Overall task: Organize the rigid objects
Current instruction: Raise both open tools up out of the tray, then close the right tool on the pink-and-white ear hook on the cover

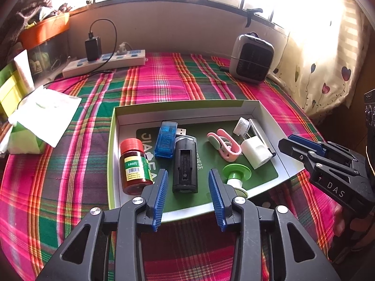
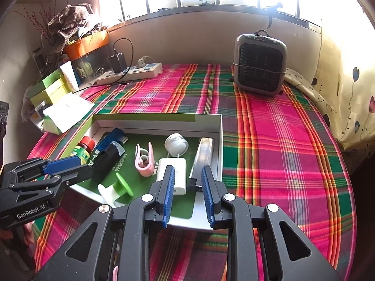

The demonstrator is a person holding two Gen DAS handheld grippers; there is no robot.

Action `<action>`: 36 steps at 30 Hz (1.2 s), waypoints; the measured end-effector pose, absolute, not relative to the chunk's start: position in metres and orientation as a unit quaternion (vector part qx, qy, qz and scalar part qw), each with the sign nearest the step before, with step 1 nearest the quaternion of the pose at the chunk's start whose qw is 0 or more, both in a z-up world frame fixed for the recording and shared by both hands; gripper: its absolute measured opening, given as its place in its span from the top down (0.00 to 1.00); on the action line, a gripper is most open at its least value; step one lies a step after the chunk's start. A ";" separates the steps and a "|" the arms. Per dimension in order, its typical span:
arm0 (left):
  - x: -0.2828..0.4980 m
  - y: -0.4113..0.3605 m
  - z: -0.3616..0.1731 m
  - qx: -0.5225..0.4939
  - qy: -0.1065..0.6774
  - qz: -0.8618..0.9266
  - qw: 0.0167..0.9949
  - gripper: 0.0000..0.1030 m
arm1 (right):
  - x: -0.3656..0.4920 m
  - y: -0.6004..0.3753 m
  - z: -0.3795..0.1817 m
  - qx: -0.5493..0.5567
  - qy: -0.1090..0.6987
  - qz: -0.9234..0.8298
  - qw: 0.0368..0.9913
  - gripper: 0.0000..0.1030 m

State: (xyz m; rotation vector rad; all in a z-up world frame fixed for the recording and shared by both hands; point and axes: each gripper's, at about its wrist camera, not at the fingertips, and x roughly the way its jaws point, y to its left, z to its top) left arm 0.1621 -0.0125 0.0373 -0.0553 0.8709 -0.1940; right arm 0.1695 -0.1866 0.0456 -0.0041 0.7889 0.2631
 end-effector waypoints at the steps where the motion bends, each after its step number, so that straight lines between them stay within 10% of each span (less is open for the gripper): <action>1: 0.161 -0.012 0.038 -0.026 0.420 -0.093 0.902 0.66 | 0.168 -0.187 0.046 -0.002 0.384 0.127 0.915 0.76; 36: 0.104 0.004 0.053 0.018 0.351 -0.053 0.935 0.65 | 0.085 -0.166 0.033 0.003 0.400 0.173 0.900 0.75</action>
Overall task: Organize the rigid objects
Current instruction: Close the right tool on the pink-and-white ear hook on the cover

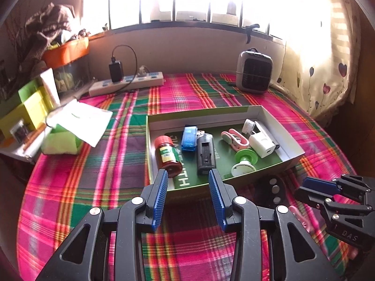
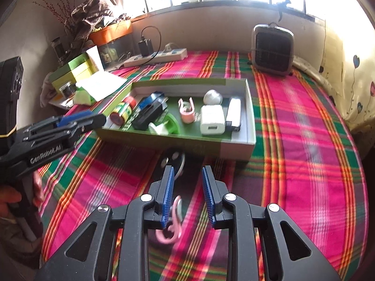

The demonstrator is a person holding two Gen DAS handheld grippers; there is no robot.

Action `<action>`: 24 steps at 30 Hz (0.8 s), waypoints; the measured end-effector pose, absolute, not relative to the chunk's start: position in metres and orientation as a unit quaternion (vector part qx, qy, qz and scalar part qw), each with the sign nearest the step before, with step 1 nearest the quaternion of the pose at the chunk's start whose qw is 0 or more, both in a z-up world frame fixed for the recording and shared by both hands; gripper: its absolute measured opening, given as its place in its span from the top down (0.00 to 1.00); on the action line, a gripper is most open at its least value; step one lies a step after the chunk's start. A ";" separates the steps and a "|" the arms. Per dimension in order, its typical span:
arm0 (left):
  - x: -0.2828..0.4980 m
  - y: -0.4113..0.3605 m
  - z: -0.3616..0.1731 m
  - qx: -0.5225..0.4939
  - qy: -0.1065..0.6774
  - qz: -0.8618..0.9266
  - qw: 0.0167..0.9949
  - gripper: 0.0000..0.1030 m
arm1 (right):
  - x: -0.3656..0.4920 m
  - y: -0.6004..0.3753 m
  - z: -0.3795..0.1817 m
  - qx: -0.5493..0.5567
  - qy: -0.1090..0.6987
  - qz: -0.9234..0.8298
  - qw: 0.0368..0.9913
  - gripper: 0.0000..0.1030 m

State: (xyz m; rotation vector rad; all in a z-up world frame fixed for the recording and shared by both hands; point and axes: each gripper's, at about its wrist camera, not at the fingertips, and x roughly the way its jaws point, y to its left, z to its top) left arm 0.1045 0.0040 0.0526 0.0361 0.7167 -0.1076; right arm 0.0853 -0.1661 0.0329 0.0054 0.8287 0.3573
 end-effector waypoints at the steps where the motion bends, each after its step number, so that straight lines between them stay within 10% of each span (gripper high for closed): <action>1: 0.104 0.005 0.053 0.014 0.351 -0.058 0.934 0.65 | 0.084 -0.166 0.031 0.004 0.403 0.174 0.898 0.74; 24: 0.093 0.019 0.045 -0.009 0.364 -0.059 0.930 0.65 | 0.065 -0.154 0.014 0.003 0.428 0.203 0.881 0.64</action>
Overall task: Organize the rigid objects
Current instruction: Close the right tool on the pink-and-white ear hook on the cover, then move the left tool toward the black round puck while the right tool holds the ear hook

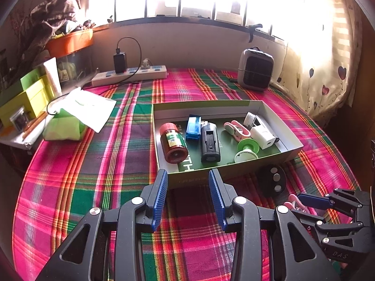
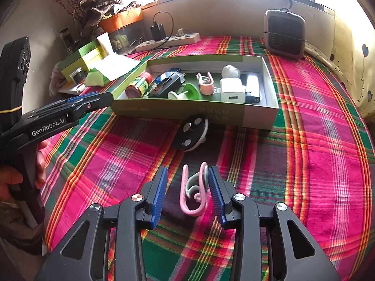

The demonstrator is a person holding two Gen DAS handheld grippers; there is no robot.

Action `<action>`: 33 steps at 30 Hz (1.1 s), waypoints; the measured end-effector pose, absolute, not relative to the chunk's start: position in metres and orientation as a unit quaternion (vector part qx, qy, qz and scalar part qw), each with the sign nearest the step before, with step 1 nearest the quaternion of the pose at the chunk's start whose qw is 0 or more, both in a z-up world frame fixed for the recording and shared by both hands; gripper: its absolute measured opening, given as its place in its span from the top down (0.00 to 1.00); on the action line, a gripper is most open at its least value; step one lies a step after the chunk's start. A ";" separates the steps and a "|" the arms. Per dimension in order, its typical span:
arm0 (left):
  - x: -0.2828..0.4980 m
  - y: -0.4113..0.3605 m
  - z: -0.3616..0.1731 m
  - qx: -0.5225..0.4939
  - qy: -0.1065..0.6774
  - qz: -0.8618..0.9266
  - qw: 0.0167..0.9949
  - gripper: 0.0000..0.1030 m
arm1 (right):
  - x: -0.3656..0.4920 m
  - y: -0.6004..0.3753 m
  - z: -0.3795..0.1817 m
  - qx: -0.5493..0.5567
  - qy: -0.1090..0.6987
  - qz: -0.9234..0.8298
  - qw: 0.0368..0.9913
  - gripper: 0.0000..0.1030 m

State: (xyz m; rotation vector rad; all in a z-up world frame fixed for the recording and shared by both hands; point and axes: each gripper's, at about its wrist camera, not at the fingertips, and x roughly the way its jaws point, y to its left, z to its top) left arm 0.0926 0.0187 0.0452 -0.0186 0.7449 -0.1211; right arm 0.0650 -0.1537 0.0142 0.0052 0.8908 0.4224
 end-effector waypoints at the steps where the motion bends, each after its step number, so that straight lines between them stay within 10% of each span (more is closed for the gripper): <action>1: 0.092 0.019 0.045 -0.009 0.364 -0.059 0.930 0.65 | 0.065 -0.153 0.013 0.001 0.429 0.203 0.880 0.64; 33: 0.087 0.013 0.035 -0.012 0.385 -0.066 0.920 0.65 | 0.055 -0.146 0.008 -0.075 0.421 0.179 0.886 0.69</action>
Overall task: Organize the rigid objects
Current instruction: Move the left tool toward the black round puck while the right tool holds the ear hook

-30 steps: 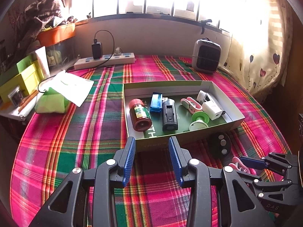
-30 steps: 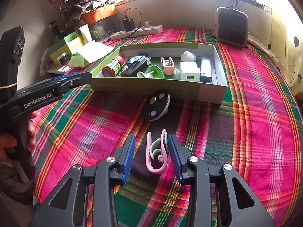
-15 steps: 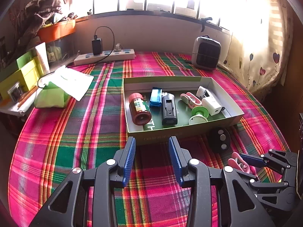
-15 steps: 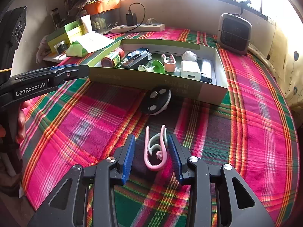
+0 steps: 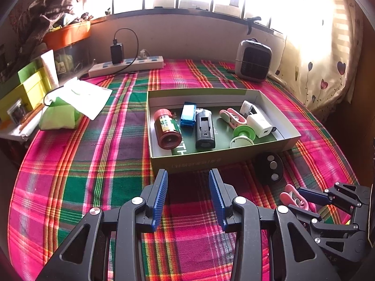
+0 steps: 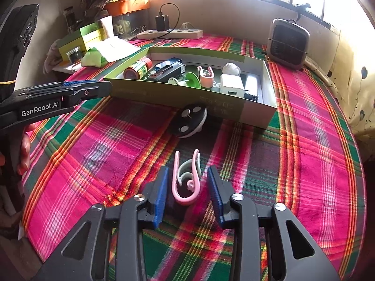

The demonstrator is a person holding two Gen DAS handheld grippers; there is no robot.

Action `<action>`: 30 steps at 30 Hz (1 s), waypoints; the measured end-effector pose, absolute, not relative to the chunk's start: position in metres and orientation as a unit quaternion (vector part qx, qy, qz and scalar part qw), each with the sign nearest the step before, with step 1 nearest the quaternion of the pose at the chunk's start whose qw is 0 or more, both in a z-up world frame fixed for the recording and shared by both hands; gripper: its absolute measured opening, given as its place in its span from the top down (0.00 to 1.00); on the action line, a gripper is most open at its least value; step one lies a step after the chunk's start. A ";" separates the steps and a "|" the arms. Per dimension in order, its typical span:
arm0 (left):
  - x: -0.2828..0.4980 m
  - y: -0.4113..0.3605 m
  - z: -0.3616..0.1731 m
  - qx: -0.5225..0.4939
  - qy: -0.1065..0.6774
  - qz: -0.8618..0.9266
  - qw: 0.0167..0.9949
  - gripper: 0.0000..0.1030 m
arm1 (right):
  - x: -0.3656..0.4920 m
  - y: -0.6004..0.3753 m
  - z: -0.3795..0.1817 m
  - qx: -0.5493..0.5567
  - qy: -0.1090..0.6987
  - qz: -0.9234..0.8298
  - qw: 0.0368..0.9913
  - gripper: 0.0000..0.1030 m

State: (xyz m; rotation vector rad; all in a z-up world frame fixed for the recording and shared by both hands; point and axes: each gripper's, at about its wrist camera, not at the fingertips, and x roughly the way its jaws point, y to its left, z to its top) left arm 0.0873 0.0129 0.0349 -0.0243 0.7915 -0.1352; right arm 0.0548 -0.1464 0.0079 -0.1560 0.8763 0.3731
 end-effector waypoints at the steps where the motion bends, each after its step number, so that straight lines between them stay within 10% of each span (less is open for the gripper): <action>1: 0.087 0.012 0.035 -0.012 0.386 -0.067 0.920 0.65 | 0.055 -0.148 0.008 -0.073 0.421 0.178 0.886 0.72; 30: 0.108 -0.050 0.013 -0.038 0.436 -0.176 0.882 0.61 | 0.054 -0.197 0.010 -0.040 0.421 0.160 0.892 0.77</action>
